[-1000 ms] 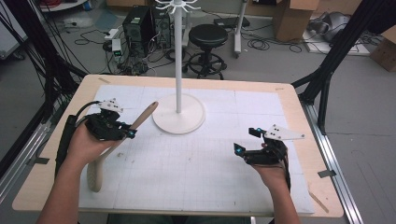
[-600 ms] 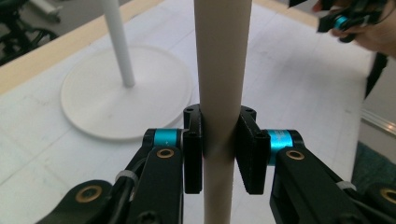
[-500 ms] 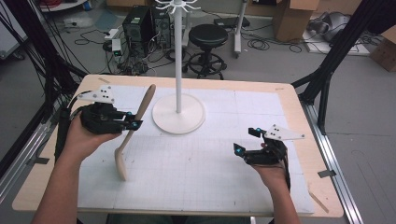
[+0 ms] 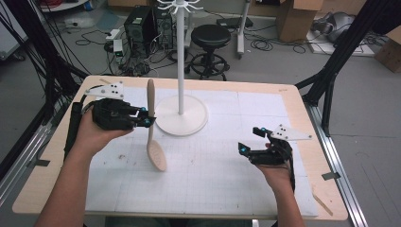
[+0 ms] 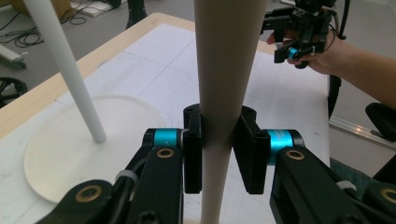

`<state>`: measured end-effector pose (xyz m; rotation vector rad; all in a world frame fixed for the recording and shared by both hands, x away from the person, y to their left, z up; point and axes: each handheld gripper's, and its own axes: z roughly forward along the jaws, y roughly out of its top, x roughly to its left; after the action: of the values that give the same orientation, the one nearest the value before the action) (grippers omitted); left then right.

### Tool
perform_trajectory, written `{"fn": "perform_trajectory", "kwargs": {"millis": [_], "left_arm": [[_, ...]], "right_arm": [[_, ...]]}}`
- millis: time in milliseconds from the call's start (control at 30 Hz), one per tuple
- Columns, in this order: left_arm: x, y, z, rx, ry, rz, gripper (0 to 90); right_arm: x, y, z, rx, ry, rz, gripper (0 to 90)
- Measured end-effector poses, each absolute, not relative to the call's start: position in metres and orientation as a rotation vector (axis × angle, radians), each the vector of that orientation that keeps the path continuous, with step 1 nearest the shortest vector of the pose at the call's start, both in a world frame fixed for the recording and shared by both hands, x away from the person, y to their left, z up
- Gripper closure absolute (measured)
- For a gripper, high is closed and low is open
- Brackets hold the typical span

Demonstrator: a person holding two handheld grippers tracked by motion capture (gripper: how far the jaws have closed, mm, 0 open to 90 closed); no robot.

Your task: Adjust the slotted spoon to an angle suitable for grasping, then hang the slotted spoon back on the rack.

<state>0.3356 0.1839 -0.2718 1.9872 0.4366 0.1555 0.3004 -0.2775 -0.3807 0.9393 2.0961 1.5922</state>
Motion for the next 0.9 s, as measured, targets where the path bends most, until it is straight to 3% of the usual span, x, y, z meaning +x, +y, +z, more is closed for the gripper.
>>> {"fn": "perform_trajectory", "kwargs": {"millis": [900], "left_arm": [[0.337, 0.155, -0.268, 1.977, 0.275, 0.124, 74.3]], "right_arm": [[0.297, -0.282, -0.367, 0.906, 2.062, 1.669, 10.1]]}}
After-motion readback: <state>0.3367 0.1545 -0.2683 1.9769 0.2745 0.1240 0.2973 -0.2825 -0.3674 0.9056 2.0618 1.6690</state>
